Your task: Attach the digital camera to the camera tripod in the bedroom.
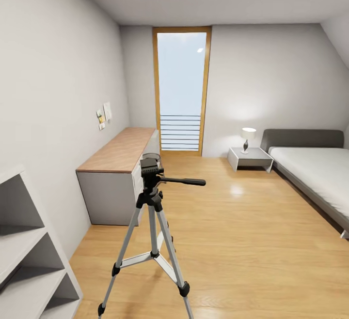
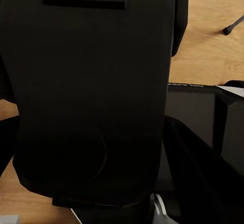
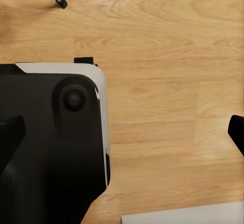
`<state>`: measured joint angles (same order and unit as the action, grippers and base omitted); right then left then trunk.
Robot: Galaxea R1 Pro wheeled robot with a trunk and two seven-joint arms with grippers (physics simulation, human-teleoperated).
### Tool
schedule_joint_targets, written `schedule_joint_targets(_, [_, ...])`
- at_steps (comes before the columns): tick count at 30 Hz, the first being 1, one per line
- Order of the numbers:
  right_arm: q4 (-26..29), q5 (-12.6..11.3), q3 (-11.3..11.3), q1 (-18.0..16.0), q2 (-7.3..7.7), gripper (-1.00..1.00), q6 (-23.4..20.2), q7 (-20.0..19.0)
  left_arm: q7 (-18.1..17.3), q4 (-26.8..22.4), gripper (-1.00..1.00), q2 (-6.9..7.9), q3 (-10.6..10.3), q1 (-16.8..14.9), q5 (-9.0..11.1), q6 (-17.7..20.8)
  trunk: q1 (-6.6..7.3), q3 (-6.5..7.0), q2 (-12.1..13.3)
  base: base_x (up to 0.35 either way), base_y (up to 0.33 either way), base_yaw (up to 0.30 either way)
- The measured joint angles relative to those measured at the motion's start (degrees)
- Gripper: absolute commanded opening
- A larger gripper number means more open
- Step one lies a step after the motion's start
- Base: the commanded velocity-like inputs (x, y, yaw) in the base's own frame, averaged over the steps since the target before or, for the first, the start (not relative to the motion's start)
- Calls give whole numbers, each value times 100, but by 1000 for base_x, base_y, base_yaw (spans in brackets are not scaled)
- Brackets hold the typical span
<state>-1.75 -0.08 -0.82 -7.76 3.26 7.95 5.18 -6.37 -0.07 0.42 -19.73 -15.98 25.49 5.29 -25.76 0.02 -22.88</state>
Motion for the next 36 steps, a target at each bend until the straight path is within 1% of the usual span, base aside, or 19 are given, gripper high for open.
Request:
schedule_joint_targets(20, [0,5,1,0,1,100,-3,-7,0,0,-100,4,4,0,8,0,0,0,0,-1,0,0])
schedule_joint_targets(36, [0,9,1,0,0,100,-4,-9,0,0,-100,17,5,0,9,0,0,0,0,-52,0,0])
